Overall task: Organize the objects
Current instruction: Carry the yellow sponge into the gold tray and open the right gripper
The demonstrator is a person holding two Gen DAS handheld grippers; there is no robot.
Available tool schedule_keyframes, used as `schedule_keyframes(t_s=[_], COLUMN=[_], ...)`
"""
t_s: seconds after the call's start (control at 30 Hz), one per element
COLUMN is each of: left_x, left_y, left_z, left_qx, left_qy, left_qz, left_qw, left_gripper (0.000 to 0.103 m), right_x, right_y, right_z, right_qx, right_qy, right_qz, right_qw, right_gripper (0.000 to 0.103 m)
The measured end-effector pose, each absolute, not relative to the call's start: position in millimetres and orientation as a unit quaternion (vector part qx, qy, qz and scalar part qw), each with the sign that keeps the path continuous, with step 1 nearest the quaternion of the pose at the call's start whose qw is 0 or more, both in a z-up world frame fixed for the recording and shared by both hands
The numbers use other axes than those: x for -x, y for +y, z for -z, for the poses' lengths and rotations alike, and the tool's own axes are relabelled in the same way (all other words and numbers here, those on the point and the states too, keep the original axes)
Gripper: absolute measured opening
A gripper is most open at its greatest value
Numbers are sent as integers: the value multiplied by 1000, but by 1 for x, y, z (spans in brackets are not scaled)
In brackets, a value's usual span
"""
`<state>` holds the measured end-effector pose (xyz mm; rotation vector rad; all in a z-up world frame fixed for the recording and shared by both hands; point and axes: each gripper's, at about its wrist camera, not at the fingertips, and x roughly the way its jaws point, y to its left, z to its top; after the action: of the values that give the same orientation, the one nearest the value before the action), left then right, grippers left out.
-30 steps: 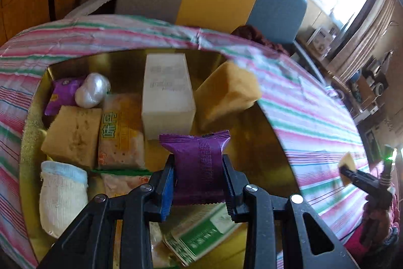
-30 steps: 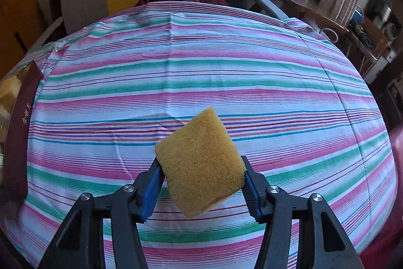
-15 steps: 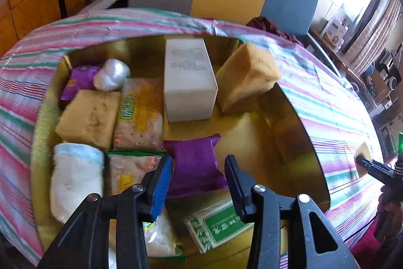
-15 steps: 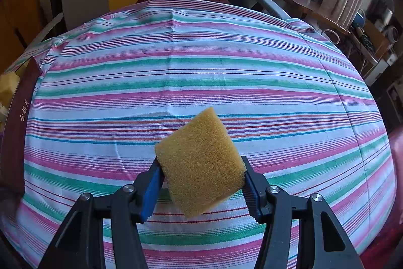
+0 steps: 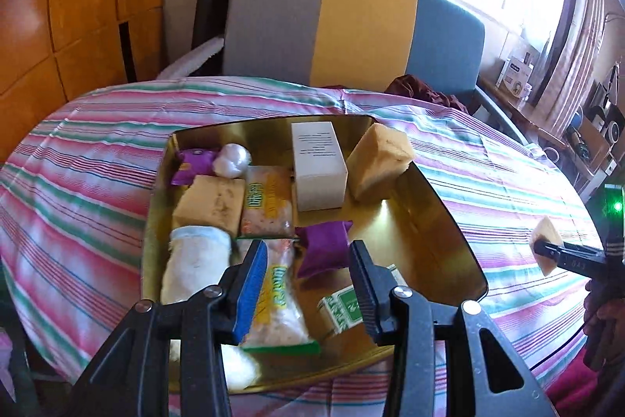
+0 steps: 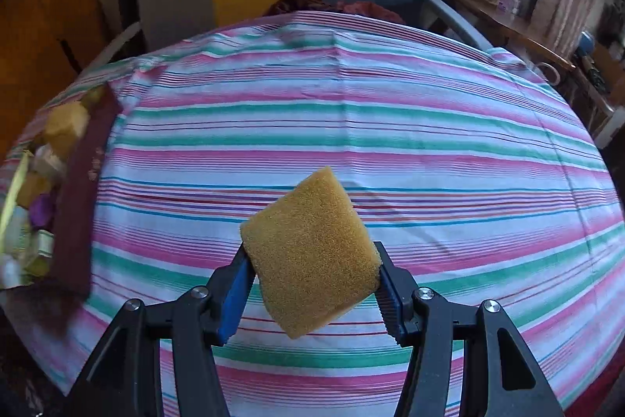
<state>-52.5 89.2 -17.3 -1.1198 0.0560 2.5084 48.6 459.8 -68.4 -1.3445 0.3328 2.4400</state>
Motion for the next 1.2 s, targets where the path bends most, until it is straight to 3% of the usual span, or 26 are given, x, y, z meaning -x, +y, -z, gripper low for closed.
schedule_keyframes(t_s=[0.43, 0.87, 1.07, 1.2], left_x=[40, 46, 48, 48], left_y=[61, 43, 39, 37], left_z=[15, 25, 28, 29], left_qx=[390, 400, 402, 402], left_qy=[7, -8, -6, -5], left_qz=[-904, -903, -903, -906], left_qw=[174, 159, 149, 135], left_gripper=[44, 44, 52, 61], right_x=[19, 90, 106, 107], right_y=[292, 232, 222, 224], right_z=[18, 44, 70, 74], right_qx=[432, 472, 492, 488], right_qy=[39, -49, -98, -92], right_qz=[-901, -880, -865, -868], right_qw=[-5, -30, -17, -21], right_gripper=[59, 60, 68, 82])
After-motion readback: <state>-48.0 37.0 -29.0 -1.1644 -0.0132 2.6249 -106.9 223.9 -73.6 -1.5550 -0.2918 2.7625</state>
